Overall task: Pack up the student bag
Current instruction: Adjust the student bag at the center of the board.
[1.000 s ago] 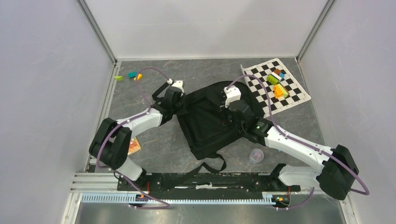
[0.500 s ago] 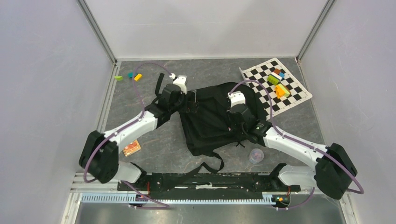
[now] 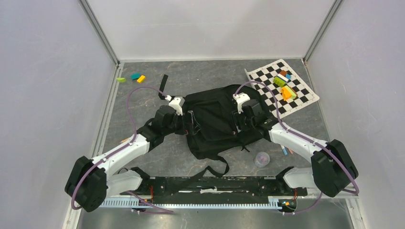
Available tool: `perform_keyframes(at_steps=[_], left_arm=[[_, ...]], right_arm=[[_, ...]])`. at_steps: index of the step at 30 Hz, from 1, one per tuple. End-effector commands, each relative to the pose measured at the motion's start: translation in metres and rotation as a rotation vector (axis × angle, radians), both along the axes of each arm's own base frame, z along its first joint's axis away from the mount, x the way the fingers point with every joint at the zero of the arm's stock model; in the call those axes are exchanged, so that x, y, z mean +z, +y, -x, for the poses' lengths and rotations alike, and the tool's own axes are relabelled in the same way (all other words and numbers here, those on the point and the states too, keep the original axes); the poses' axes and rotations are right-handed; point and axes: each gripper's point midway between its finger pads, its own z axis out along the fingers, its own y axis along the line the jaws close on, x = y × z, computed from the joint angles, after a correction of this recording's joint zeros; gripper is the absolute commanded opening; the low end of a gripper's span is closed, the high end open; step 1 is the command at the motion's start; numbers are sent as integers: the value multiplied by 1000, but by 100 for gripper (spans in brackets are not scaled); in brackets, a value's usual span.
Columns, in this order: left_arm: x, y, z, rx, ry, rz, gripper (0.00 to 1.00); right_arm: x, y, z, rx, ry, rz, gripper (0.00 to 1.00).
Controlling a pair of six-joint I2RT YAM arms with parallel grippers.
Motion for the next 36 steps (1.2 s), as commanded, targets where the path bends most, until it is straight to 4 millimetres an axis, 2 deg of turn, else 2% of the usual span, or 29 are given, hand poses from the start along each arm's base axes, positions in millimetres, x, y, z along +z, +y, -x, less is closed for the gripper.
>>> perform_keyframes(at_steps=[1,7,10,14,16,20,23,26,32,36], left_arm=[[16,-8,8,-20,-14,100,98],[16,-1,17,-8,-29,112,98],[11,-1,21,-23,-20,110,98],[7,-2,23,-44,-16,99,95],[3,-3,23,-54,-8,86,90],[-1,-3,22,-58,3,72,67],[-3,-2,23,-55,5,69,58],[-4,-2,24,-54,8,70,52],[-4,-2,25,-52,9,77,48],[-5,-2,25,-53,11,75,48]], right_arm=[[-11,24,20,131,114,-72,60],[-6,42,18,161,140,-140,86],[-6,47,17,171,154,-155,91],[3,52,15,152,148,-192,95],[13,52,13,130,130,-213,97],[37,50,9,90,76,-254,98],[49,51,8,82,49,-280,98],[45,49,4,65,47,-263,98],[22,44,0,46,73,-204,98],[13,54,4,88,102,-233,98]])
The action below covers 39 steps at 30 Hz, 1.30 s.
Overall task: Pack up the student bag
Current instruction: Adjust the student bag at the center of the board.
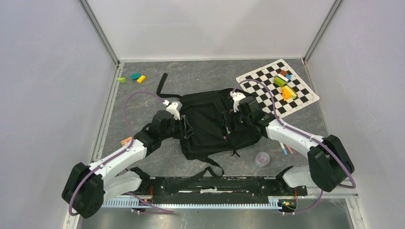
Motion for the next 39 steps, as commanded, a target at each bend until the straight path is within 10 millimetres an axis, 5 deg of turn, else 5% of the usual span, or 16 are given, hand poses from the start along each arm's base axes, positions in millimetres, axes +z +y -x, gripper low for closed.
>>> perform_keyframes(at_steps=[1,12,17,20,25,31,39], left_arm=[[7,-10,2,-35,-12,48,47],[7,-10,3,-43,-19,44,48],[16,-3,-2,-31,-67,-33,81],[40,-1,-12,9,-133,-70,93],[84,-19,-27,25,-209,-39,100],[79,-35,-42,38,-172,-100,100],[81,19,-45,227,-237,-329,100]], right_arm=[[3,20,-5,42,-13,-65,98],[33,75,16,182,25,-373,98],[46,84,20,205,7,-419,98],[47,86,22,219,-2,-420,98],[37,86,26,222,13,-412,98],[29,86,29,220,20,-400,98],[24,85,30,217,27,-390,98]])
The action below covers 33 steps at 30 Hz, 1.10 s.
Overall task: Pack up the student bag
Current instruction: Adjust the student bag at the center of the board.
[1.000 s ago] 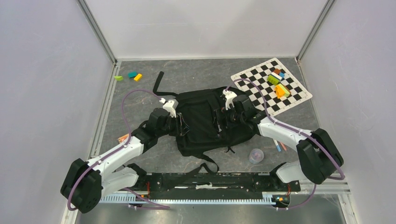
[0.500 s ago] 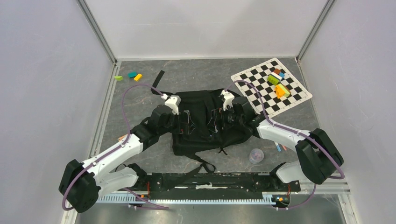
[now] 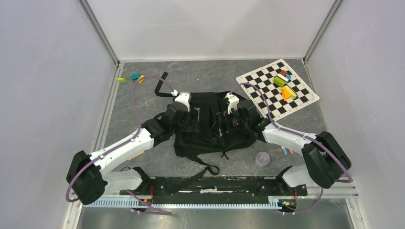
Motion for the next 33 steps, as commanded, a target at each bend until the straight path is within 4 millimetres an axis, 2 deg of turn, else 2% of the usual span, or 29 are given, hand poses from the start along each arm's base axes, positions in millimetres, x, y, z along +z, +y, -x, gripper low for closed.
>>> perform_keyframes(at_steps=[1,3,5,7,10,14,17,21,26,33], left_arm=[[46,33,-17,125,-173,-76,100],[52,42,-14,145,-195,-76,100],[62,40,-12,136,-213,-41,100],[70,27,-11,80,-223,5,100],[71,0,-12,-8,-186,45,100],[55,-30,-18,-90,-118,24,100],[41,-43,-24,-119,-79,-6,100],[18,-45,-31,-116,-37,-71,100],[1,-47,-34,-114,-2,-107,100],[-5,-66,-35,-168,22,-63,100]], right_arm=[[13,16,9,61,-16,-70,98],[12,15,9,62,-15,-67,98],[9,14,10,62,-12,-62,98],[8,14,10,61,-10,-58,98],[7,14,10,60,-10,-59,98],[8,15,10,60,-9,-60,98],[7,15,11,58,-8,-57,98],[8,14,11,56,-11,-51,98],[6,13,13,54,-10,-45,98],[3,11,13,50,-13,-29,98]])
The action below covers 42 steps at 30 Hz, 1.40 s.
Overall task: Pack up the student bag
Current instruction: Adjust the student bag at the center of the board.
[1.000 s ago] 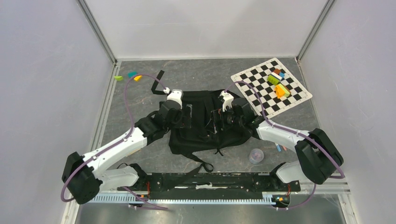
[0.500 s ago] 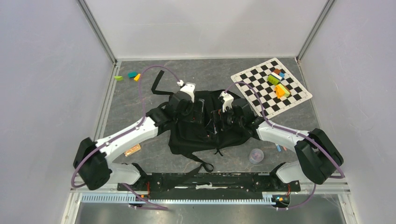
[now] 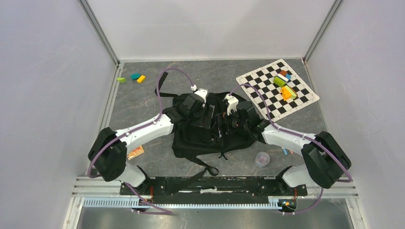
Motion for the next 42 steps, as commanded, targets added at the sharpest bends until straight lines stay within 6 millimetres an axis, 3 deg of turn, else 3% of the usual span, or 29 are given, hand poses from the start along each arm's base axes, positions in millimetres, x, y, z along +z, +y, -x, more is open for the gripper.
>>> perform_keyframes(at_steps=[1,5,9,14,20,24,28,30,32,34,37,38,42], left_arm=[[17,-23,-10,-73,-41,47,100],[3,-20,-8,-104,-1,-37,99],[-5,2,-6,-75,-4,-133,76],[16,10,-2,-77,-48,-117,54],[49,10,7,-167,-68,-121,16],[65,15,12,-225,-76,-151,8],[65,10,18,-279,-58,-132,3],[63,0,22,-304,-28,-86,10],[63,-16,27,-321,4,-8,41],[60,-29,28,-321,29,59,52],[51,-37,20,-286,42,77,91],[49,-37,15,-274,34,60,99],[34,-24,-4,-232,6,-76,100]], right_arm=[[7,9,9,45,-11,-28,98],[4,6,8,35,-12,-12,98],[0,-5,2,-22,-29,45,98],[-8,-41,-16,-200,-71,193,95],[-16,-77,-26,-347,-105,330,86],[-21,-88,-25,-379,-114,365,87],[-18,-85,-26,-367,-120,356,87],[-12,-82,-28,-361,-131,346,89],[-6,-80,-31,-357,-145,342,90],[-3,-79,-32,-357,-153,339,91],[-2,-77,-33,-350,-153,330,91],[-2,-76,-32,-345,-152,327,92],[-4,-76,-31,-340,-150,325,92]])
